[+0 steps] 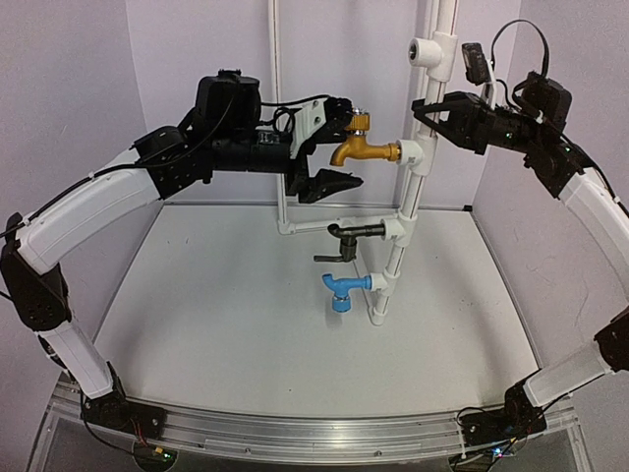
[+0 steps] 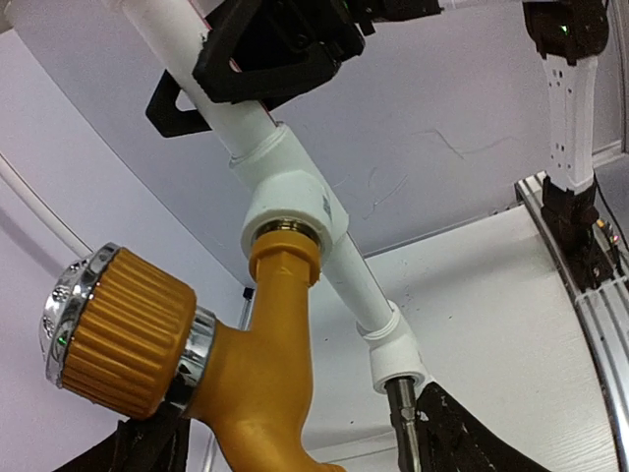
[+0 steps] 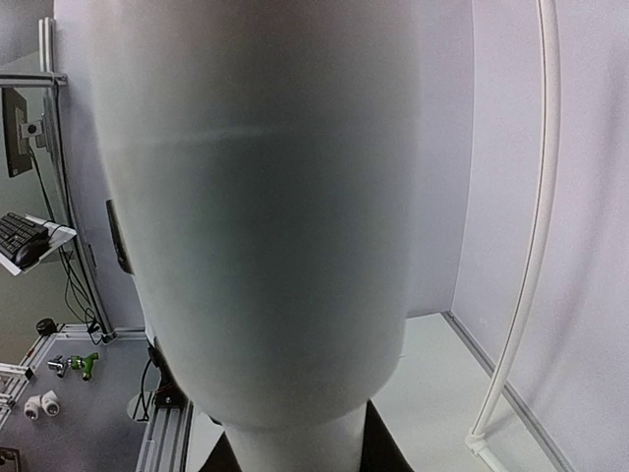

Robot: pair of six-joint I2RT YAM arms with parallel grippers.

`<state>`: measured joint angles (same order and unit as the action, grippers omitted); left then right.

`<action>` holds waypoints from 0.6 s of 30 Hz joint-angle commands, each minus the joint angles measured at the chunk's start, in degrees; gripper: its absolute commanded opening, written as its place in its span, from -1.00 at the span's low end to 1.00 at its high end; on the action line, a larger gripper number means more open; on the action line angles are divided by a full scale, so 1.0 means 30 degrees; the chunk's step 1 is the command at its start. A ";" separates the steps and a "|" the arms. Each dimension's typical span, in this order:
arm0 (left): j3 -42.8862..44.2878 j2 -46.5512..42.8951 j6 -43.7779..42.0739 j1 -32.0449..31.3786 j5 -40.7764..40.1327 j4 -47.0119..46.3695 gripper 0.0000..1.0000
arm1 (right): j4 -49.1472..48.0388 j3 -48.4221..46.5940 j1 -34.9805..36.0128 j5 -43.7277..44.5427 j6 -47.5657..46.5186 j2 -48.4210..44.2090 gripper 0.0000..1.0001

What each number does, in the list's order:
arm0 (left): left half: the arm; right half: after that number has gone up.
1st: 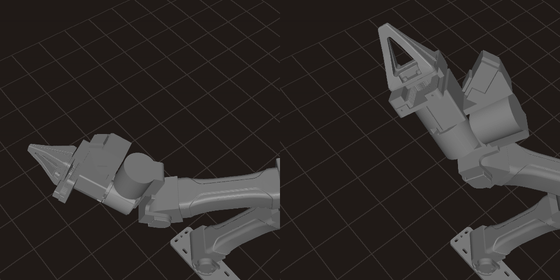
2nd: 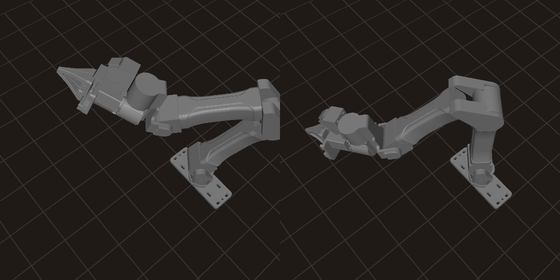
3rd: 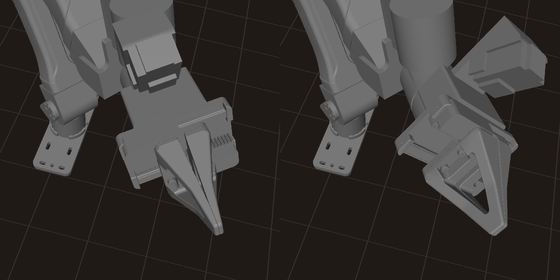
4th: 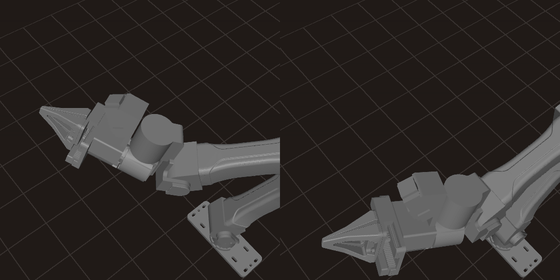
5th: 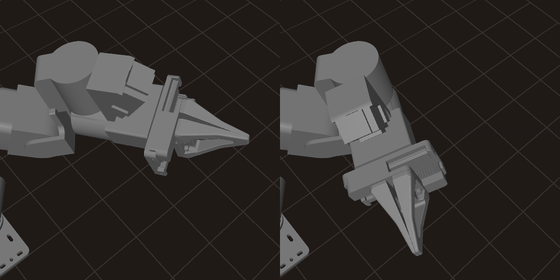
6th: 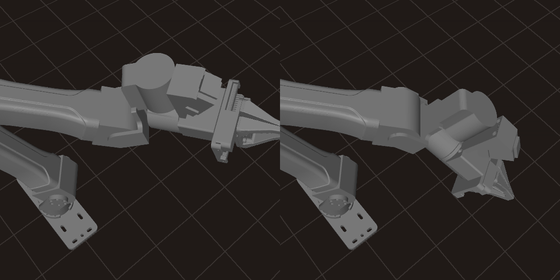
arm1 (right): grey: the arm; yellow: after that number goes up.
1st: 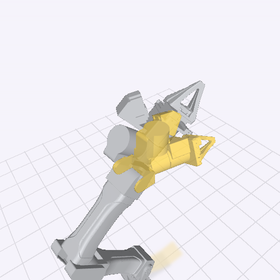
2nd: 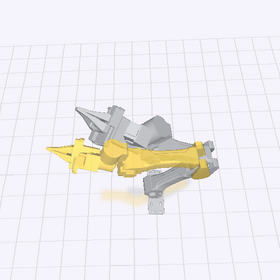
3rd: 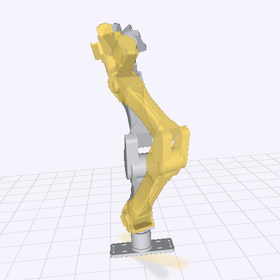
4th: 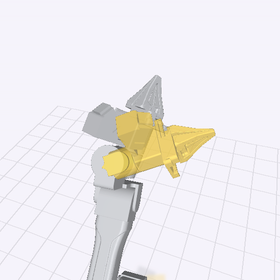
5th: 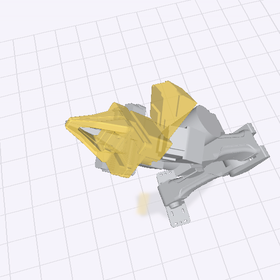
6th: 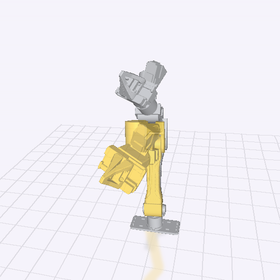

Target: Install the water faucets

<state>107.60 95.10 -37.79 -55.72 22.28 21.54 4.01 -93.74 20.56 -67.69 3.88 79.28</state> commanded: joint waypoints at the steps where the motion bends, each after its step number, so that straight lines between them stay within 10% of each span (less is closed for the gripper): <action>1: 0.1445 0.0438 0.3200 -0.0218 0.1311 -0.2169 0.58 | 0.3673 0.0250 0.0327 -0.1107 0.3455 0.0777 -1.00; 18: 0.1477 0.1001 0.2100 -0.0264 0.2878 -0.4790 0.09 | 0.3701 0.0193 0.0323 -0.1167 0.3365 0.0791 -1.00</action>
<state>112.01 100.68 -27.03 -55.88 26.51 12.44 3.92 -93.97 20.56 -68.18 3.88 79.57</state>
